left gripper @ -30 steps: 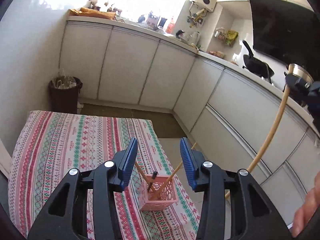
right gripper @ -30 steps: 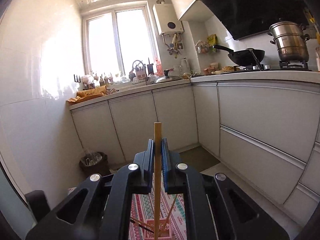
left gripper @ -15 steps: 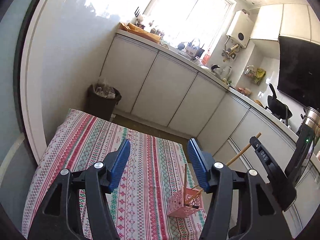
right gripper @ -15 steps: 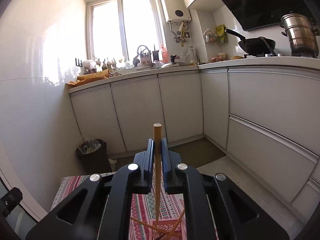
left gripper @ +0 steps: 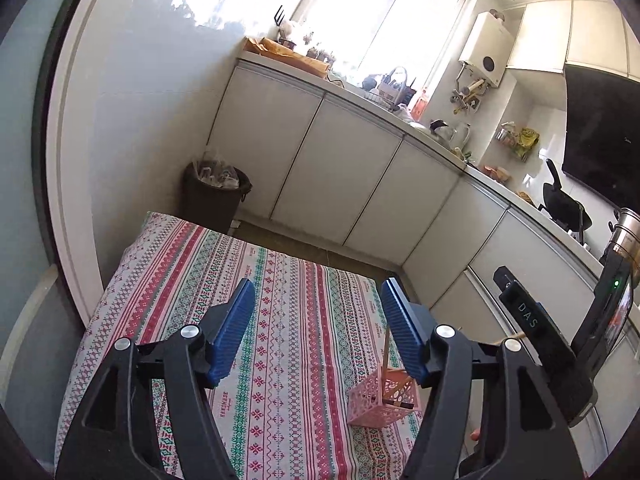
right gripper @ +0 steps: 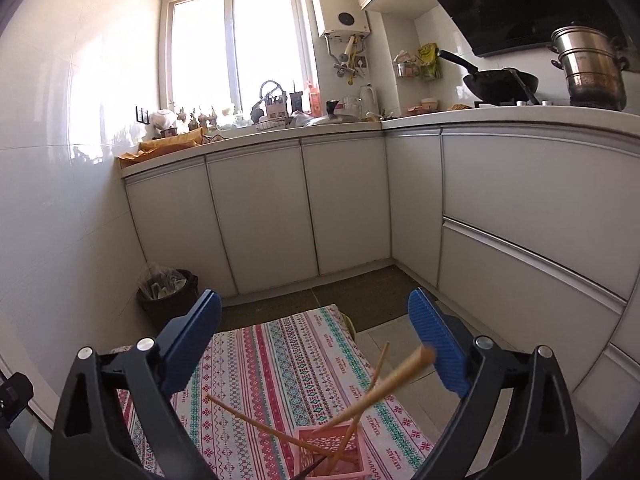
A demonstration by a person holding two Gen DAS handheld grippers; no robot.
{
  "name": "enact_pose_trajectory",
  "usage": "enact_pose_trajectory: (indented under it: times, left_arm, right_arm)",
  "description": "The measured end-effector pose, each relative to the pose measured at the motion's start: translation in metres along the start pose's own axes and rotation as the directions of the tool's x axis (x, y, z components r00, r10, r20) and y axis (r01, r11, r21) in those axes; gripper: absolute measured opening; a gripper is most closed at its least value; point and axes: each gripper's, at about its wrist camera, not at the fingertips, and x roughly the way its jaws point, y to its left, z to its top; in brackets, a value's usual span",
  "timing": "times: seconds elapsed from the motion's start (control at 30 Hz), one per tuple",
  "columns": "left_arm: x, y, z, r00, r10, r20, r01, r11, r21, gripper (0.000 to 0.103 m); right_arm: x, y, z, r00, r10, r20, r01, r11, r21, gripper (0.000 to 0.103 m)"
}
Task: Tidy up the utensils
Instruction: 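Lower the chopstick into the pink holder and open the left tool while the right tool drops its chopstick in, then move both open tools back over the chopstick pile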
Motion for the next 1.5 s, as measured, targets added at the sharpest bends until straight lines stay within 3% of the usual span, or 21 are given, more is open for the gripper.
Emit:
enact_pose_trajectory:
  times: [0.13, 0.47, 0.6, 0.73, 0.8, 0.9, 0.97, 1.03, 1.1, 1.17, 1.23, 1.33, 1.5]
  left_arm:
    - [-0.004, -0.008, -0.002, 1.0, -0.011, -0.004, 0.012, 1.0, 0.025, 0.069]
    - [-0.015, -0.039, -0.01, 0.995, -0.069, -0.073, 0.079, 0.988, 0.136, 0.074]
    - [-0.012, -0.064, -0.024, 0.98, -0.096, -0.176, 0.139, 0.958, 0.252, 0.08]
    - [0.001, -0.089, -0.059, 0.948, -0.073, -0.31, 0.197, 0.899, 0.391, 0.085]
    - [0.012, -0.099, -0.081, 0.921, -0.033, -0.389, 0.223, 0.863, 0.454, 0.089]
    - [0.033, -0.11, -0.118, 0.873, 0.031, -0.488, 0.256, 0.821, 0.51, 0.089]
    - [0.049, -0.115, -0.146, 0.824, 0.078, -0.562, 0.29, 0.794, 0.535, 0.089]
    - [0.064, -0.119, -0.17, 0.785, 0.128, -0.606, 0.31, 0.766, 0.563, 0.089]
    - [0.076, -0.124, -0.193, 0.747, 0.171, -0.643, 0.337, 0.735, 0.588, 0.08]
    - [0.09, -0.128, -0.216, 0.697, 0.213, -0.685, 0.373, 0.708, 0.6, 0.063]
    - [0.101, -0.13, -0.234, 0.669, 0.251, -0.7, 0.384, 0.689, 0.614, 0.058]
    - [0.117, -0.131, -0.258, 0.616, 0.295, -0.73, 0.41, 0.671, 0.618, 0.039]
    - [0.135, -0.132, -0.279, 0.587, 0.339, -0.736, 0.414, 0.655, 0.632, 0.037]
  right_arm:
    - [-0.012, -0.013, 0.012, 0.999, -0.038, -0.011, 0.038, 0.999, 0.022, 0.096]
    - [-0.07, -0.068, 0.026, 0.999, 0.007, -0.035, -0.004, 0.995, 0.097, 0.097]
    - [-0.097, -0.09, 0.005, 0.997, -0.023, -0.07, 0.03, 0.995, 0.1, 0.097]
    - [-0.116, -0.12, -0.041, 0.981, -0.039, -0.188, 0.068, 0.986, 0.15, 0.097]
    - [-0.12, -0.135, -0.071, 0.96, -0.025, -0.278, 0.081, 0.978, 0.193, 0.097]
    - [-0.119, -0.155, -0.12, 0.906, -0.007, -0.424, 0.121, 0.963, 0.243, 0.096]
    - [-0.117, -0.165, -0.15, 0.869, -0.007, -0.495, 0.154, 0.954, 0.257, 0.096]
    - [-0.113, -0.174, -0.171, 0.829, -0.003, -0.559, 0.185, 0.945, 0.269, 0.096]
    - [-0.111, -0.183, -0.183, 0.796, 0.032, -0.605, 0.193, 0.933, 0.303, 0.096]
    - [-0.112, -0.189, -0.185, 0.793, 0.038, -0.608, 0.206, 0.923, 0.325, 0.096]
    - [-0.115, -0.196, -0.186, 0.795, 0.024, -0.607, 0.221, 0.919, 0.327, 0.096]
    - [-0.115, -0.208, -0.194, 0.777, 0.027, -0.629, 0.241, 0.91, 0.336, 0.096]
    - [-0.11, -0.225, -0.205, 0.735, 0.071, -0.675, 0.261, 0.888, 0.378, 0.096]
